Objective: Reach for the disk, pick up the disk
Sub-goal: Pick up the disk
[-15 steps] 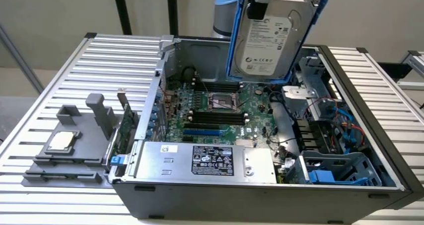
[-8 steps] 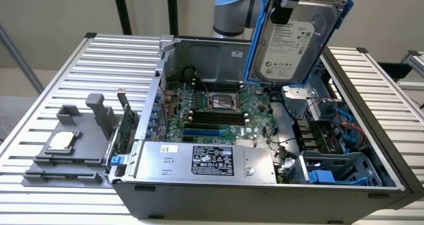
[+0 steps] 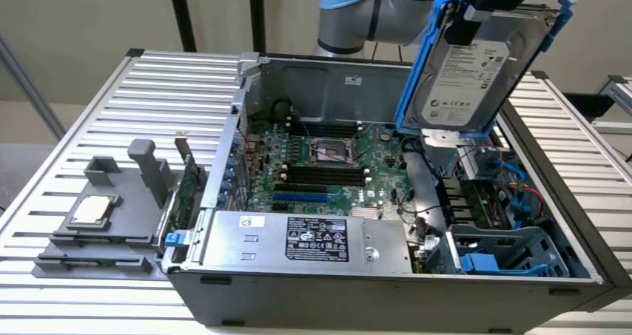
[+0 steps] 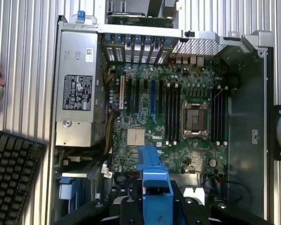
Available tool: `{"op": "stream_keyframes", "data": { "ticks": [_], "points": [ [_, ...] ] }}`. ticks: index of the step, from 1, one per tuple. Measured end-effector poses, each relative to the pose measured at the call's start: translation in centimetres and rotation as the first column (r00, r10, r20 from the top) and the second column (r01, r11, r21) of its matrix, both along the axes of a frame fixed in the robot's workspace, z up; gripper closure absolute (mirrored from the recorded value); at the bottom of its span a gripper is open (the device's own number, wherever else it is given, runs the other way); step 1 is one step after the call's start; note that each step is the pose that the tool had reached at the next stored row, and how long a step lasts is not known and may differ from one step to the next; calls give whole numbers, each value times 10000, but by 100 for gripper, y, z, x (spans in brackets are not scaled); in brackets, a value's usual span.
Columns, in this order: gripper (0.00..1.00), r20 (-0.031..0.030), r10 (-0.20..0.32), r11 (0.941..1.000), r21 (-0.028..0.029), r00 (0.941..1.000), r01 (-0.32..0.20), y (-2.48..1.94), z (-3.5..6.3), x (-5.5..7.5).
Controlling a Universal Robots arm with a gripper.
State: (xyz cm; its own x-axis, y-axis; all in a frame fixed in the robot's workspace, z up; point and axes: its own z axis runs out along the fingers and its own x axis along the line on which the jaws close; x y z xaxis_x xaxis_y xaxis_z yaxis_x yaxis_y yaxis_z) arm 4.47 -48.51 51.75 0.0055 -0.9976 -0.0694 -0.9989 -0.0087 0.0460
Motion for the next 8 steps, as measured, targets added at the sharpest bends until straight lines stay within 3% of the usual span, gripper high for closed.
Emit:
{"op": "stream_keyframes", "data": {
  "ticks": [5, 8],
  "points": [
    [67, 0, 0, 10000, 0, 10000, 0, -91, -3, 211],
    [67, -1, -1, 10000, 0, 10000, 1, -175, -3, 286]
  ]
}}
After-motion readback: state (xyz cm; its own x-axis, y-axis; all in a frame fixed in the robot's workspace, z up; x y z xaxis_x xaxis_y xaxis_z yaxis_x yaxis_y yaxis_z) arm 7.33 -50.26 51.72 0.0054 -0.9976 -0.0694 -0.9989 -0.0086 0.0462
